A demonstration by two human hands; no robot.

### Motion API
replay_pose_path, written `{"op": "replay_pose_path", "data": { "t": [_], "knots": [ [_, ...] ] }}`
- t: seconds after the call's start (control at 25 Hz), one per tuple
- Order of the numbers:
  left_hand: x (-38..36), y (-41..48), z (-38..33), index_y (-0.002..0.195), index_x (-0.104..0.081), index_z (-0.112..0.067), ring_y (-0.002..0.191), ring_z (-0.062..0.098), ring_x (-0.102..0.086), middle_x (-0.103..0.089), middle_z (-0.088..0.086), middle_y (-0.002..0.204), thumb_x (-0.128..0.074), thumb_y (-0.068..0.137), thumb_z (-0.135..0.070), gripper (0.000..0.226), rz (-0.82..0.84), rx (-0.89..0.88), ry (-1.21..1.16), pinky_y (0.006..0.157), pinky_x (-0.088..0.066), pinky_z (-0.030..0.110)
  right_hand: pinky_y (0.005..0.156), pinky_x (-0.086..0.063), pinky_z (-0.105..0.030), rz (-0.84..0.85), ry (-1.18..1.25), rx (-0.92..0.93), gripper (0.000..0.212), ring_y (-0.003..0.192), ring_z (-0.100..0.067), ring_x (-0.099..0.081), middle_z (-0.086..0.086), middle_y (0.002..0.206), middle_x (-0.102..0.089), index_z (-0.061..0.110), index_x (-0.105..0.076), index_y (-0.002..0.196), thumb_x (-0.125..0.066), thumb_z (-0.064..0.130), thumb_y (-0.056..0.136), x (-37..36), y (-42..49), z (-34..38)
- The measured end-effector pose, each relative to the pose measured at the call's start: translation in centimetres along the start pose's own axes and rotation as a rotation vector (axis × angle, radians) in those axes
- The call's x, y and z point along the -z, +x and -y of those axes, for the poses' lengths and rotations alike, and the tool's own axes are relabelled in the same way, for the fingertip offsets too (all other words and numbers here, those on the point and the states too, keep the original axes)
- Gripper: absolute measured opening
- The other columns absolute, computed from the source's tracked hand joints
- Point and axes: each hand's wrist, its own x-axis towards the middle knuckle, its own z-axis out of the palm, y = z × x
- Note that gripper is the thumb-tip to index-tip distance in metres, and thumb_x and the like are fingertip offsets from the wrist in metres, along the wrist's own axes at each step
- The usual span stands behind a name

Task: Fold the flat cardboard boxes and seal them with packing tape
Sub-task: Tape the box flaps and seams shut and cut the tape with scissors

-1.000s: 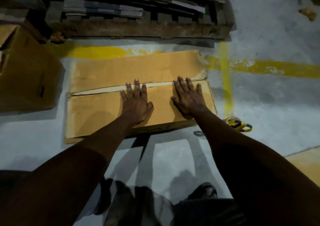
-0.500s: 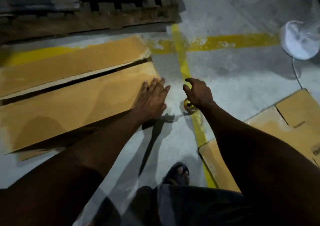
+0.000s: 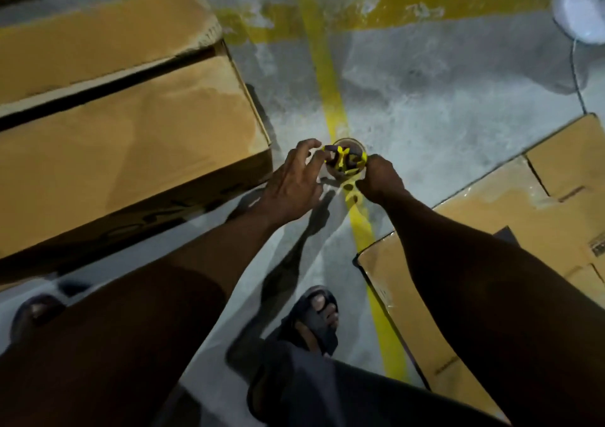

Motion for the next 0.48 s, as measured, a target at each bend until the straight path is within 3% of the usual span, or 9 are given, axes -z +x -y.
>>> {"op": "replay_pose_path", "data": {
  "t": [0.08, 0.2, 0.28, 0.36, 0.48],
  "knots": [
    [-1.0, -0.1, 0.4, 0.123, -0.051, -0.007, 0.112, 0.038, -0.053, -0.045, 0.019, 0.135, -0.032, 0.077, -0.027, 0.054, -0.025, 0.026, -0.056, 0.083, -0.051, 0.043, 0.083, -0.049, -0.042, 0.089, -0.081, 0.001, 0.054, 0.112, -0.041, -0.054, -0.020, 0.120, -0.058, 0.007, -0.056, 0.124, -0.073, 0.032, 0.079, -2.7, 1.1, 0.1],
    [-2.2, -0.2, 1.0, 0.134, -0.048, -0.007, 0.119, 0.035, -0.049, -0.043, 0.016, 0.141, -0.030, 0.080, -0.031, 0.061, 0.067, 0.063, -0.060, 0.088, -0.046, 0.042, 0.086, -0.053, -0.041, 0.120, -0.001, -0.072, 0.056, 0.107, -0.035, -0.060, -0.013, 0.114, -0.066, 0.018, -0.066, 0.117, -0.071, 0.055, 0.074, -5.8, 2.5, 0.3],
    [-2.9, -0.1, 1.3, 0.142, -0.040, -0.011, 0.128, 0.032, -0.042, -0.037, 0.012, 0.148, -0.039, 0.086, -0.023, 0.057, 0.121, 0.116, -0.096, 0.092, -0.045, 0.042, 0.089, -0.055, -0.043, 0.041, 0.144, -0.142, 0.049, 0.108, -0.031, -0.064, -0.009, 0.114, -0.069, 0.020, -0.068, 0.112, -0.070, 0.049, 0.073, -7.0, 3.6, 0.3],
    [-3.2, 0.0, 1.2, 0.147, -0.034, -0.013, 0.133, 0.030, -0.037, -0.031, 0.010, 0.152, -0.046, 0.089, -0.018, 0.059, 0.171, 0.150, -0.133, 0.099, -0.039, 0.041, 0.085, -0.054, -0.040, -0.014, 0.166, -0.199, 0.032, 0.106, -0.036, -0.064, -0.017, 0.112, -0.067, 0.011, -0.068, 0.108, -0.065, 0.032, 0.085, -6.1, 3.5, 1.7],
    [-1.6, 0.2, 0.3, 0.145, -0.035, -0.014, 0.132, 0.032, -0.039, -0.035, 0.010, 0.150, -0.048, 0.088, -0.020, 0.059, 0.175, 0.156, -0.171, 0.102, -0.039, 0.041, 0.079, -0.050, -0.042, -0.138, 0.160, -0.232, 0.033, 0.102, -0.042, -0.062, -0.026, 0.106, -0.067, -0.001, -0.068, 0.104, -0.057, 0.030, 0.096, -2.9, 2.7, 3.8]
  ]
}}
